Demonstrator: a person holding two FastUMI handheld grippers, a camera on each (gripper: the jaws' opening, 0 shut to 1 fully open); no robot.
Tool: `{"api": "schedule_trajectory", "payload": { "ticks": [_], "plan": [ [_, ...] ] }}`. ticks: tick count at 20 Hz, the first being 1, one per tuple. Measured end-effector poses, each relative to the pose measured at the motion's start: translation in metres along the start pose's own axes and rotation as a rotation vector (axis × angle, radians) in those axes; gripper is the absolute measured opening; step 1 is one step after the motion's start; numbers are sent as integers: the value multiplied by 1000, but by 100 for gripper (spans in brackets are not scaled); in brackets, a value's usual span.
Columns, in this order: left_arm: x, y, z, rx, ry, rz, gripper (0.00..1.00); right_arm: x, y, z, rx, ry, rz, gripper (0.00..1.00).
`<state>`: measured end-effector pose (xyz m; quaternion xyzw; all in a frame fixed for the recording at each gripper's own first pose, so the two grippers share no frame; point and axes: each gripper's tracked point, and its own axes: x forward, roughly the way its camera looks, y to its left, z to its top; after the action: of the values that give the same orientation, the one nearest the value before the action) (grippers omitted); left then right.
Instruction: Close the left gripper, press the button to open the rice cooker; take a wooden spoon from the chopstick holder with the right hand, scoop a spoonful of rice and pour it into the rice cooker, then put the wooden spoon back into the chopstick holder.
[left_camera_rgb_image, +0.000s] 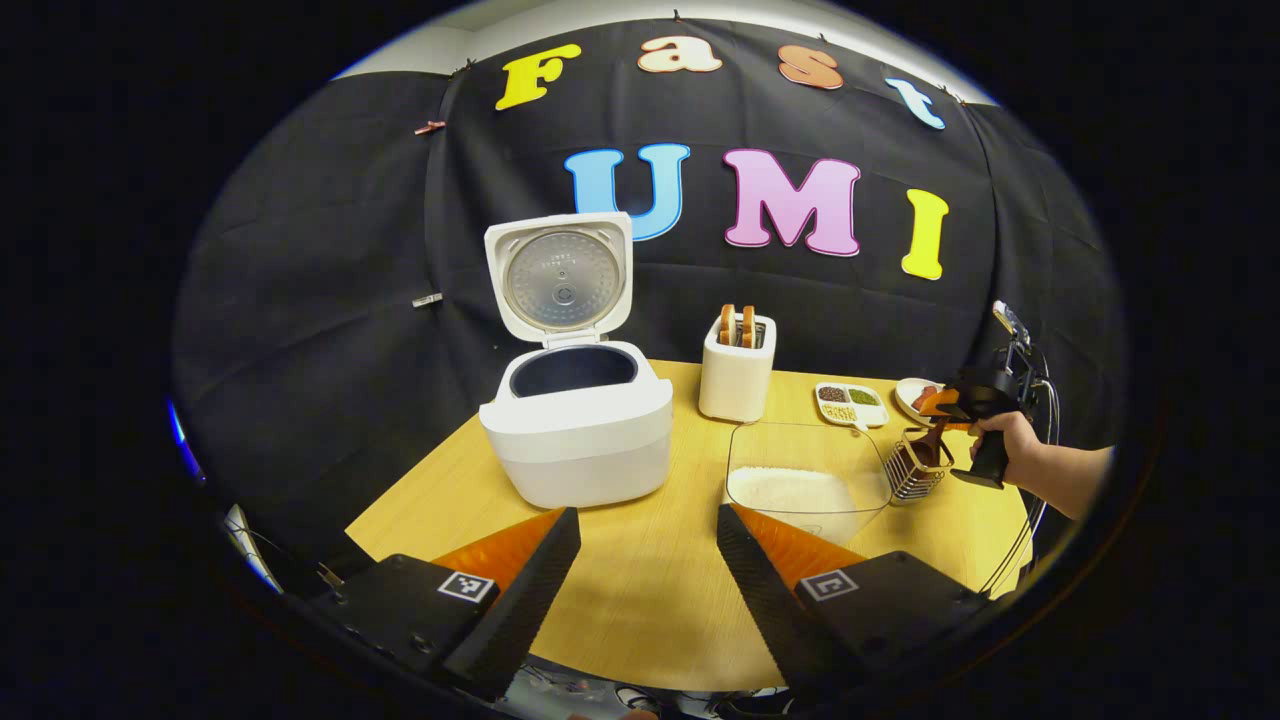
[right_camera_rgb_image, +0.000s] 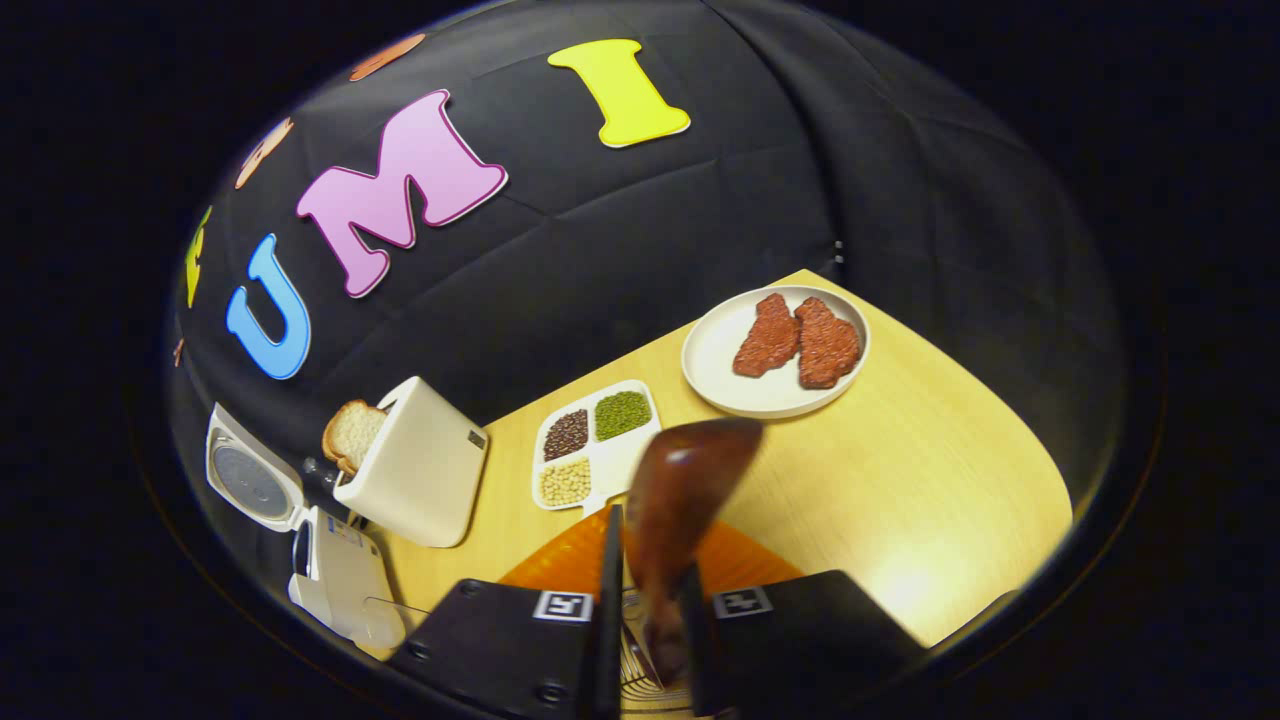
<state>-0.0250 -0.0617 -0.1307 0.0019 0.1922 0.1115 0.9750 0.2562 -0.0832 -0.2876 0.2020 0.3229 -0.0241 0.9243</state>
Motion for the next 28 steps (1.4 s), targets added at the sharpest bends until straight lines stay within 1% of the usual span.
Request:
{"api": "schedule_trajectory", "payload": {
  "ticks": [1, 2, 3, 5, 6, 7, 10, 13, 16, 19, 21, 24, 28],
  "plan": [
    [1, 0, -1, -3, 2, -9, 95, -8, 3, 3, -8, -1, 4, 19],
    [1, 0, -2, -8, 1, -18, 95, -15, 5, 3, -23, -8, -7, 22],
    [0, 2, -1, -14, -3, -26, 95, -20, 5, 10, -31, -27, -18, 22],
    [1, 10, 2, -19, -17, -40, 95, -39, 16, 29, -30, -91, -19, 18],
    [2, 15, 2, -22, -26, -48, 95, -48, 19, 42, -31, -129, -27, 12],
    [3, 21, 3, -26, -32, -54, 95, -59, 24, 55, -35, -164, -27, 16],
    [6, 36, 1, -52, -50, -87, 95, -91, 49, 77, -27, -228, -13, 16],
    [9, 54, -8, -52, -57, -104, 96, -117, 82, 77, -19, -239, 32, 16],
    [12, 66, -15, -14, -67, -124, 96, -133, 119, 59, -61, -234, 92, 16],
    [18, 71, -19, -34, -59, -166, 96, -141, 156, 31, -155, -224, 143, 16],
    [23, 74, -23, -42, -49, -185, 96, -136, 178, 5, -177, -196, 177, 16],
    [33, 83, -28, -43, -36, -203, 96, -121, 190, -32, -230, -168, 179, 16],
    [47, 94, -45, -47, 5, -218, 96, -98, 190, -77, -329, -139, 158, 16]
  ]
}}
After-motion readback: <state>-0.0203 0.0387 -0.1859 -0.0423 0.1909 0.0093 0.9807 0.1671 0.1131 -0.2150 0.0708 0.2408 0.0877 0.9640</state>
